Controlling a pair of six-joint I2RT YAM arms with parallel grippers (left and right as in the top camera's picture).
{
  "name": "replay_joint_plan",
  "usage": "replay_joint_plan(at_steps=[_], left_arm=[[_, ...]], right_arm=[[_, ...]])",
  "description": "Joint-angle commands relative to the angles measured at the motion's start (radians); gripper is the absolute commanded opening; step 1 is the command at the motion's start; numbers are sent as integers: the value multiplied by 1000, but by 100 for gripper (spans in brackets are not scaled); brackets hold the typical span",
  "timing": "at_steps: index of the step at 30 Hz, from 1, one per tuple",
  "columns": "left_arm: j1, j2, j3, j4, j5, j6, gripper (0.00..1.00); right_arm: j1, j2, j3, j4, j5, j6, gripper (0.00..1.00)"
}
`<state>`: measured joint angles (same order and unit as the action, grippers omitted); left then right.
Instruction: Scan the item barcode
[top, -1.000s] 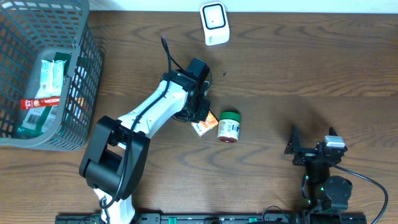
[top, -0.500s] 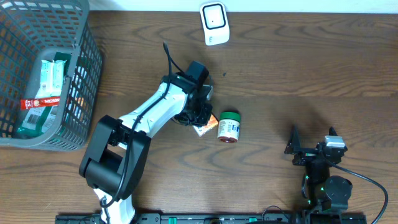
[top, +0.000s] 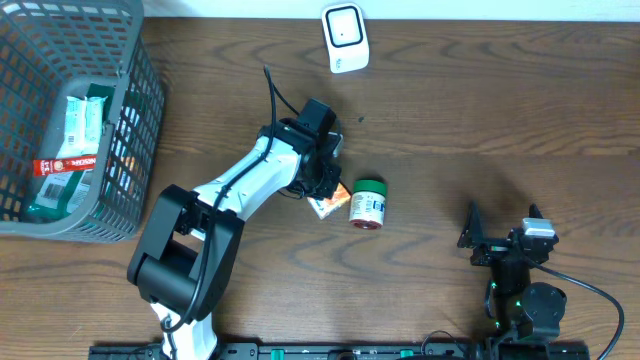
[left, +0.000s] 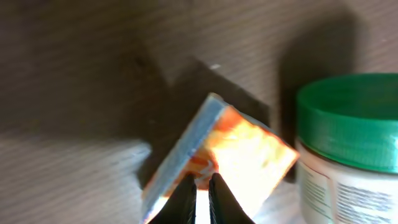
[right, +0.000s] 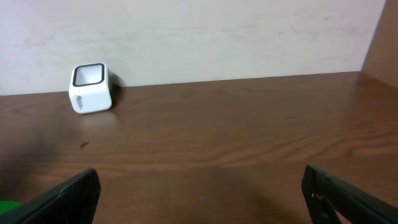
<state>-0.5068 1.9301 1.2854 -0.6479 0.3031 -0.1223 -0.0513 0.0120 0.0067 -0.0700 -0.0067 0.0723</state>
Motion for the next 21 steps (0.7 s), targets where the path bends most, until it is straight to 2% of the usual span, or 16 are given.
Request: replay_joint_plan(at_steps=[1,3,9,14,17,21], left_arm=[[4,14,-21,6,-81,13,11],[4,14,-21,9,-122,7,11],[26,10,-20,14,-349,-143,10],[75,-4,-15,32,-352,-146,11],[103,-29,-3,19,-267,-135,11],[121,-76,3,-6,44,-64,10]], right_arm=[[-7,-5,-2,-3,2,13,99],[-7,-5,-2,-3,2,13,99],[-7,-5,-2,-3,2,13,99],[-7,-5,-2,-3,2,13,99],[-7,-5,-2,-3,2,13,99],[-7,-5,-2,-3,2,13,99]])
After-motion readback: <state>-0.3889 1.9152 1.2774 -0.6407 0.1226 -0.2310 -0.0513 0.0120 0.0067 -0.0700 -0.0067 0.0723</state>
